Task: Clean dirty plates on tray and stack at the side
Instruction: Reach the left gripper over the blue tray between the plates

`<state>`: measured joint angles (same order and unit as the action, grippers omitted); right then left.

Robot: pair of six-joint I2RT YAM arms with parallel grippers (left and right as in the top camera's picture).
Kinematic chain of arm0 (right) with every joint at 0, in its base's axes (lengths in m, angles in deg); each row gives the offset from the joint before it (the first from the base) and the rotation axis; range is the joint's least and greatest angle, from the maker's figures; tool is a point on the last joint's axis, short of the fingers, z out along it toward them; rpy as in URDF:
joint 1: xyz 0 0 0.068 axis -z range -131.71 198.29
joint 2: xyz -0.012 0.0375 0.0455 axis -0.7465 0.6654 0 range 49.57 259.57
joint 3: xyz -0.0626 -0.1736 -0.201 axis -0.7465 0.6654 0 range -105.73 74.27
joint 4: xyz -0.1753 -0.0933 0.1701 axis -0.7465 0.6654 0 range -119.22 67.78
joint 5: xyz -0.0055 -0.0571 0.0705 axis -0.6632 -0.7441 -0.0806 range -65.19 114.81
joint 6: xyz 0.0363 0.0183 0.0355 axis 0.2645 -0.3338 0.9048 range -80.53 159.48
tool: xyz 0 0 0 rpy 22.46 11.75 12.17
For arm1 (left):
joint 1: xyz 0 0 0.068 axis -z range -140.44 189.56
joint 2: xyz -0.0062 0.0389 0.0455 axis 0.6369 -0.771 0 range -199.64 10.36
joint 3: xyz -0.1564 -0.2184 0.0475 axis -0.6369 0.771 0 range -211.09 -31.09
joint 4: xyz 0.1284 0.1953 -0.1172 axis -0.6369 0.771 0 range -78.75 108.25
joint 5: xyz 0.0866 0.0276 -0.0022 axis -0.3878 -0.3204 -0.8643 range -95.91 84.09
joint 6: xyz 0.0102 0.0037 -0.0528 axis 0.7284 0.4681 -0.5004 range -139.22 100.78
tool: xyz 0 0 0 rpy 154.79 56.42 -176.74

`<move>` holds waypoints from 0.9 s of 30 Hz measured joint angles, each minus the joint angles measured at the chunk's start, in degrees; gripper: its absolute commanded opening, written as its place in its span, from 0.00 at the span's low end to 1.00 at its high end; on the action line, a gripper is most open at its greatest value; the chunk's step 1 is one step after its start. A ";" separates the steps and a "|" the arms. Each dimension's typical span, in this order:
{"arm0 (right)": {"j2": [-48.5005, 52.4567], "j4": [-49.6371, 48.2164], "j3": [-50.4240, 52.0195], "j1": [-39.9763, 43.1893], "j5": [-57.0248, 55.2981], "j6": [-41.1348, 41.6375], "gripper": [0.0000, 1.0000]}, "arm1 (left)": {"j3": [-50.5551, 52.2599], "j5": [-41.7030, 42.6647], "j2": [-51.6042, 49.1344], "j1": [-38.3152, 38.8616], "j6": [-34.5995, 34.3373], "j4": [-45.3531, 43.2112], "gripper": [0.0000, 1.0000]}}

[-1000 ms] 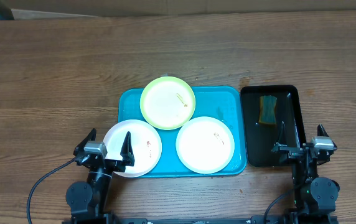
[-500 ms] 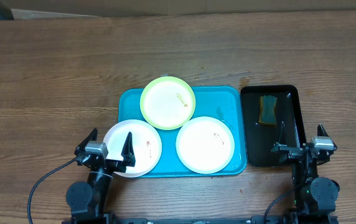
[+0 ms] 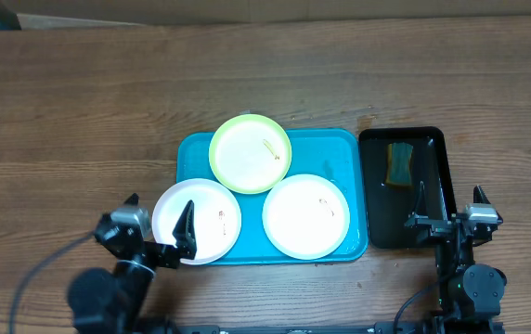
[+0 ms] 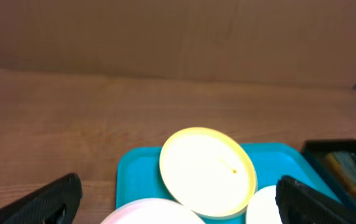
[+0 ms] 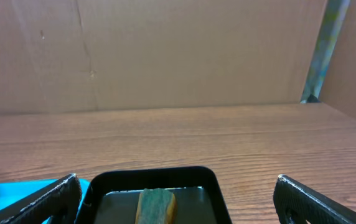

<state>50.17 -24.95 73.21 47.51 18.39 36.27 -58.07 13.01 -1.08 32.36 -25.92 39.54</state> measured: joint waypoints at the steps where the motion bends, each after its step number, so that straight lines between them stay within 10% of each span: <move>1: 0.00 0.04 0.00 0.00 0.02 -0.02 1.00 | -4.96 0.13 -4.39 0.00 0.59 3.28 1.00; 9: -0.02 0.02 0.00 0.00 -0.02 0.00 1.00 | -37.68 7.34 -44.02 0.00 1.88 32.13 1.00; 12: 0.00 0.09 0.00 0.00 0.00 0.00 1.00 | -46.95 15.54 -58.93 0.00 0.57 38.69 0.39; 15: -0.02 0.04 0.00 0.00 0.00 0.00 1.00 | -49.68 20.55 -66.90 0.15 -1.16 39.56 0.27; 27: -0.02 0.04 0.00 0.00 -0.02 -0.02 1.00 | -49.83 5.01 -80.13 18.64 -11.67 46.07 0.37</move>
<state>50.15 -24.91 73.21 47.51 18.37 36.25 -107.91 18.01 -81.21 51.00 -37.59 85.62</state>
